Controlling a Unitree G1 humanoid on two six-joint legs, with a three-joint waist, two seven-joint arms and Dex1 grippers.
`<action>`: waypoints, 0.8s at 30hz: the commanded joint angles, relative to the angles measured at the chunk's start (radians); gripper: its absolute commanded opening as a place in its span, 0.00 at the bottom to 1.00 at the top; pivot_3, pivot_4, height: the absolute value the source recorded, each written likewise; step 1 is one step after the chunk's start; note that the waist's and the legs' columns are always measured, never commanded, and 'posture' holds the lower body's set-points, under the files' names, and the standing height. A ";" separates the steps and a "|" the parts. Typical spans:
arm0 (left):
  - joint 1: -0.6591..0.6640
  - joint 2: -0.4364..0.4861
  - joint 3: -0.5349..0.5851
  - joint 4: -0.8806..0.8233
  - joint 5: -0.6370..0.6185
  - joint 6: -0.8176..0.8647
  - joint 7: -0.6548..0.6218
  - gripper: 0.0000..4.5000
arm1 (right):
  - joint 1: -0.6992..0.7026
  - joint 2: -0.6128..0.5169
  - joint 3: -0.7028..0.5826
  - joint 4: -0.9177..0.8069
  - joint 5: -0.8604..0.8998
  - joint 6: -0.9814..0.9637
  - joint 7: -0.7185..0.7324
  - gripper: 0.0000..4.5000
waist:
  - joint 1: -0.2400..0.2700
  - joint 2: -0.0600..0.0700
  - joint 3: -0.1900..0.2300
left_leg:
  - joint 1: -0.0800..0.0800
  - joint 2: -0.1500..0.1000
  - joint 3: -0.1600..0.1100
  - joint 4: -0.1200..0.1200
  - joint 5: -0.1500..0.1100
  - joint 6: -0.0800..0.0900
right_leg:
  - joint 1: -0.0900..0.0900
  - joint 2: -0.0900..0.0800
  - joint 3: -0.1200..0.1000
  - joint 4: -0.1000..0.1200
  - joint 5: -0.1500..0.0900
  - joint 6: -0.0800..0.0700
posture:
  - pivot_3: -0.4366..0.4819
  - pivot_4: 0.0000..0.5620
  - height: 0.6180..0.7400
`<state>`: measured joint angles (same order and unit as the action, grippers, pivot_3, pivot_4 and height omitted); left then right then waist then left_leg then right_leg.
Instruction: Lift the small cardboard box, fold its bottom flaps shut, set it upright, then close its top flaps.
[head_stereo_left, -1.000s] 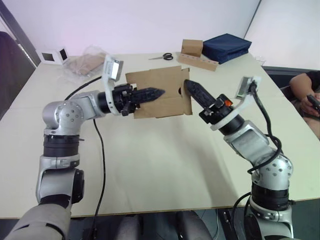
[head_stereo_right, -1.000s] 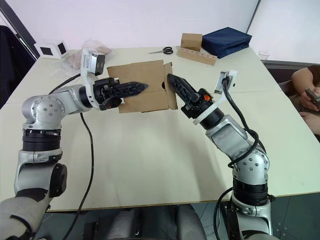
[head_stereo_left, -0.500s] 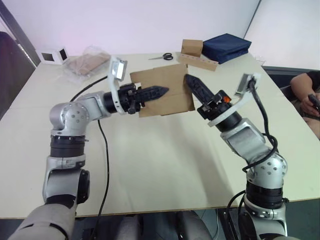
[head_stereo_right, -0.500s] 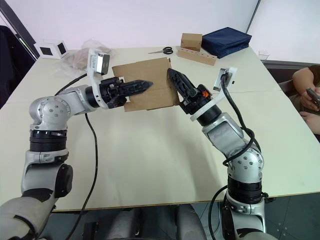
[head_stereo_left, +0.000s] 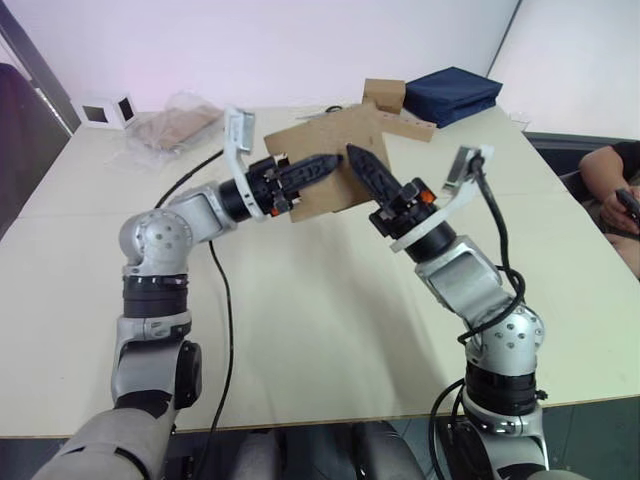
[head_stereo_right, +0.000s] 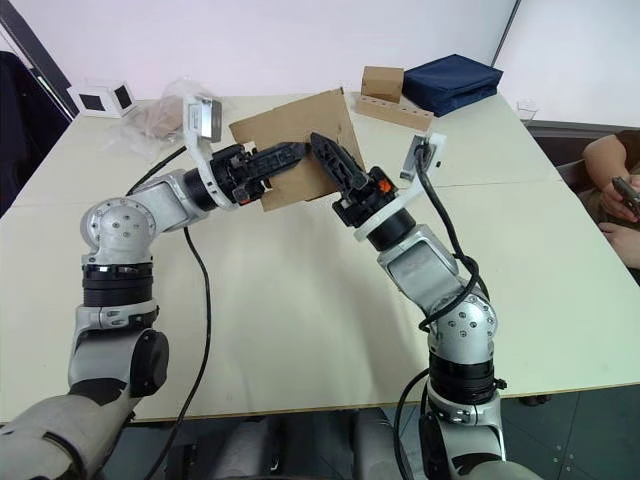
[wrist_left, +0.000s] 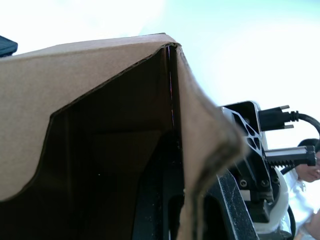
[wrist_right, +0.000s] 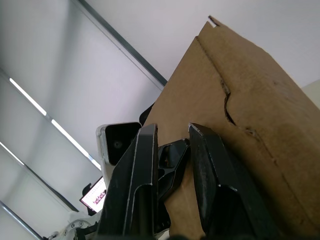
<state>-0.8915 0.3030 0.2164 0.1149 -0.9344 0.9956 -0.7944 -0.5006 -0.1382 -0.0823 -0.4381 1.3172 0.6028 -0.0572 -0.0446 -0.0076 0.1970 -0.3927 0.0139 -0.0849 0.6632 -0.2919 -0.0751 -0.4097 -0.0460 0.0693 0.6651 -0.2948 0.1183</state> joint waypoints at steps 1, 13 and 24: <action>0.007 0.018 0.018 -0.057 -0.039 0.003 -0.010 0.00 | -0.017 -0.023 -0.030 -0.060 0.040 0.000 -0.002 0.21 | 0.000 0.000 0.000 | 0.000 0.000 0.000 0.000 0.000 0.000 | 0.000 0.000 0.000 0.000 0.000 0.000 | 0.48 0.27 1.00; 0.015 0.104 0.021 -0.068 -0.102 0.060 -0.077 0.00 | -0.030 -0.354 -0.173 -0.045 0.094 0.064 0.067 0.21 | 0.002 0.000 0.000 | 0.000 0.000 0.000 0.000 0.000 0.000 | 0.000 0.000 0.000 -0.001 0.000 0.000 | 0.48 0.27 1.00; 0.020 0.111 0.013 -0.086 -0.144 0.079 -0.084 0.00 | -0.036 -0.295 -0.096 0.013 -0.072 0.057 0.092 0.21 | 0.000 0.000 0.000 | 0.000 0.000 0.000 0.000 0.000 0.000 | 0.000 0.000 0.000 0.000 0.000 0.000 | 0.48 0.27 1.00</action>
<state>-0.8658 0.4096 0.2165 0.0684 -1.0546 1.0799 -0.8722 -0.5044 -0.4445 -0.1834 -0.3863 1.2529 0.6700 0.0393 -0.0445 -0.0077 0.1970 -0.3926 0.0138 -0.0846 0.6631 -0.2920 -0.0750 -0.4095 -0.0460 0.0695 0.6647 -0.2948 0.1183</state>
